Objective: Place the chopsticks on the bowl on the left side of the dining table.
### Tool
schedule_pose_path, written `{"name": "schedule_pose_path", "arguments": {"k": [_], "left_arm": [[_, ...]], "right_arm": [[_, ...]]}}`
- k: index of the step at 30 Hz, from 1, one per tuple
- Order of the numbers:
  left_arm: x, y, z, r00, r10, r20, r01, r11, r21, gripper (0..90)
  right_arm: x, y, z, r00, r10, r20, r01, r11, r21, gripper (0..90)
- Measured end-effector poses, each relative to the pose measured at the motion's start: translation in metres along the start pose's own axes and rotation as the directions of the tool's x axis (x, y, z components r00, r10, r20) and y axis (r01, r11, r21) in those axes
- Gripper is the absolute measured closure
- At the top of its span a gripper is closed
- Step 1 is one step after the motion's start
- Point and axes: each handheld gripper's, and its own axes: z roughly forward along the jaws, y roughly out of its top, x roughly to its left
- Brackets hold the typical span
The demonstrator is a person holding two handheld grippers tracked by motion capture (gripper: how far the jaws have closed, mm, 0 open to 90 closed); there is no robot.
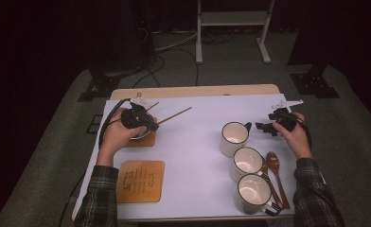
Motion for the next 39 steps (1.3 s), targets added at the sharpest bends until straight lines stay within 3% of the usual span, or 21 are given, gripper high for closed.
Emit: {"name": "schedule_pose_path", "arguments": {"k": [16, 23, 39], "left_arm": [[0.016, -0.012, -0.002, 0.9976, -0.033, -0.061, 0.034, 0.9994, 0.012, 84.0], [0.021, -0.017, -0.005, 0.9955, -0.048, -0.082, 0.049, 0.9988, 0.009, 84.0], [0.038, -0.033, -0.004, 0.9852, -0.101, -0.138, 0.102, 0.9948, -0.004, 84.1]], "right_arm": [[0.003, -0.014, 0.018, 0.9985, -0.010, 0.054, 0.006, 0.998, 0.060, 17.2], [-0.001, -0.019, 0.019, 0.9979, 0.035, 0.055, -0.037, 0.999, 0.035, 13.3], [-0.001, -0.020, 0.020, 0.9979, 0.040, 0.051, -0.042, 0.999, 0.035, 13.1]]}}
